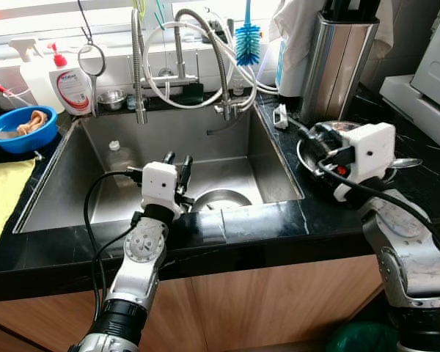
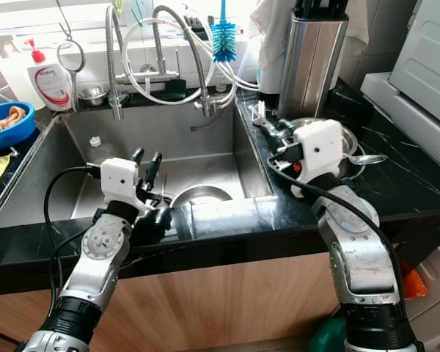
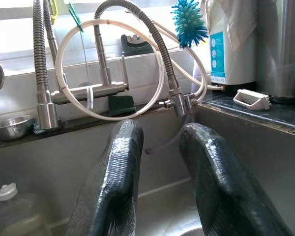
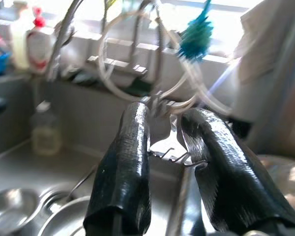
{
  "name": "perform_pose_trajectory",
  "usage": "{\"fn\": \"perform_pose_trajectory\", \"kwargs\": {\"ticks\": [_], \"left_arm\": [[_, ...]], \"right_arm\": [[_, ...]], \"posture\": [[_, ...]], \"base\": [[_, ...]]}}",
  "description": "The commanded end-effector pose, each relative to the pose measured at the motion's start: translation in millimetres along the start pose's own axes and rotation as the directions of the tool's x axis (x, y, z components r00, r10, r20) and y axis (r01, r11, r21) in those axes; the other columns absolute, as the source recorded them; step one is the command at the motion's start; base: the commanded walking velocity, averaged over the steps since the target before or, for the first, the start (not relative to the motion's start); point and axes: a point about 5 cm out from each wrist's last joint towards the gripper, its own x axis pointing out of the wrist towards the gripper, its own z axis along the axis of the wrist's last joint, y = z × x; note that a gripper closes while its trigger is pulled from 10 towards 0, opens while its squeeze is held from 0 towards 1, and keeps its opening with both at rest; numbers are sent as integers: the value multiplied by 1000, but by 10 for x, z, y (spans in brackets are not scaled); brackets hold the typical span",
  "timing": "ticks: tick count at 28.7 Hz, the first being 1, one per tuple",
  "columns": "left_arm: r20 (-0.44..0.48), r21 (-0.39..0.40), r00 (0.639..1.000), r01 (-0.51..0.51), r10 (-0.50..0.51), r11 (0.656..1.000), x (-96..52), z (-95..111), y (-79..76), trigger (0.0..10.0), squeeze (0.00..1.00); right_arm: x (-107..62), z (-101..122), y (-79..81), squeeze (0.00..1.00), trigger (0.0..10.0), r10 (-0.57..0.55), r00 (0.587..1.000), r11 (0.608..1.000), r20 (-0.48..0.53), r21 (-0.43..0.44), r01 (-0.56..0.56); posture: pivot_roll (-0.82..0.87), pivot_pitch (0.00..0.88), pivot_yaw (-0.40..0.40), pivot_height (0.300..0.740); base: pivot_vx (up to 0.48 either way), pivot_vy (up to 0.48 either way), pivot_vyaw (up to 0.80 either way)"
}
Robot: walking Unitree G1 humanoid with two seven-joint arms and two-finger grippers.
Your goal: Kitchen organization
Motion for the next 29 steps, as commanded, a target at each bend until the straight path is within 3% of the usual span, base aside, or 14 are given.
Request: {"fn": "perform_pose_trajectory", "kwargs": {"ticks": [1,4,9,13,19,29], "left_arm": [[5,14,1000,-7,7,1000,22,19,41,10000,0],[3,16,1000,-7,7,1000,22,17,45,10000,0],[3,19,1000,-8,8,1000,26,18,59,10000,0],[2,18,1000,-7,7,1000,19,17,50,10000,0],[2,14,1000,-4,4,1000,5,16,27,10000,0],[6,19,1000,-7,7,1000,-14,24,36,10000,0]], "right_arm": [[16,-9,37,0,10000,39,999,999,-8,8,-39],[1,-62,116,0,10000,152,988,985,-14,79,-150],[-1,-75,103,0,10000,193,981,967,10,171,-192],[-2,-151,115,0,10000,219,976,960,-5,179,-215],[35,-277,75,0,10000,194,981,956,-23,227,-184],[284,-361,19,0,10000,168,986,953,-13,257,-160]], "posture": [[-177,0,47,740],[-173,5,48,740],[-173,7,48,740],[-172,0,46,740],[-166,0,45,740],[-152,0,36,740]], "base": [[0,0,0],[0,0,0],[0,0,0],[0,0,0],[0,0,0],[0,0,0]]}}
